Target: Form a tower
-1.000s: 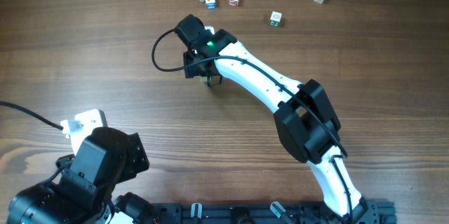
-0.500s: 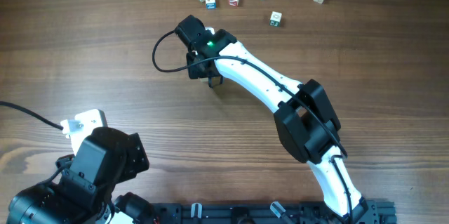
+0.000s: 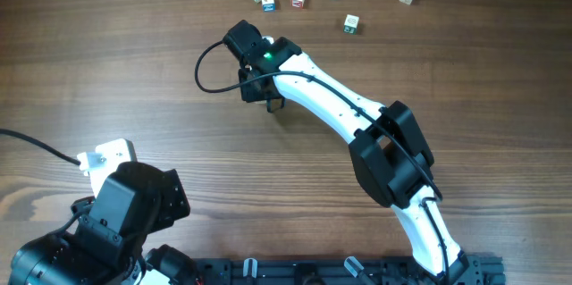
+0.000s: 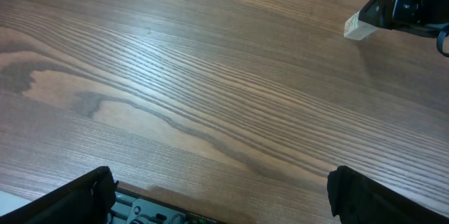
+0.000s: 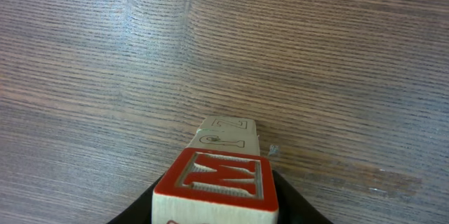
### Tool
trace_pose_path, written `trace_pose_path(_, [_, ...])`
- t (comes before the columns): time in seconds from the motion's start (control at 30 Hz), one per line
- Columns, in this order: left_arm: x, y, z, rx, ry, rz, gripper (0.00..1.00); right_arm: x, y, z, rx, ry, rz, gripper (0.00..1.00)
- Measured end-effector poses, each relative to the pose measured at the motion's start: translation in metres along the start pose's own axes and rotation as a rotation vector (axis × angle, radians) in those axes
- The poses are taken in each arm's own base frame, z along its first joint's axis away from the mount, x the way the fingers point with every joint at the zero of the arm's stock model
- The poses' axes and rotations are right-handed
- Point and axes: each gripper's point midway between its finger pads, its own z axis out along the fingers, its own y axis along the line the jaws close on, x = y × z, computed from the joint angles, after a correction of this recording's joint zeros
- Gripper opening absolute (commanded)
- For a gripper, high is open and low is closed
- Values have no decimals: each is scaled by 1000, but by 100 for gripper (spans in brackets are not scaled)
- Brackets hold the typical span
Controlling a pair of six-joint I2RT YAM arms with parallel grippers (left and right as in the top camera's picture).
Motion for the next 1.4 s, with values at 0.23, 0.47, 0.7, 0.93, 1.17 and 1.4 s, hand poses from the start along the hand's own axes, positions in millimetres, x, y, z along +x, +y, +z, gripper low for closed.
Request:
trace_pose_path(0.23, [0,0,0,0,0,0,100,0,0,0,0,0,0,35])
trace_pose_path(0.47, [0,0,0,0,1,0,100,0,0,0,0,-1,-2,60])
trace_pose_path(0.7, [0,0,0,0,1,0,100,-7,4,0,-16,-29,-1,61])
trace_pose_path(0.93, [0,0,0,0,1,0,100,-11,2,0,-1,-47,0,52])
trace_pose_path(1.17, [0,0,0,0,1,0,100,-11,1,0,1,-48,0,42])
trace_pose_path(1.4, [0,0,0,0,1,0,100,-9,0,0,5,-42,-1,38])
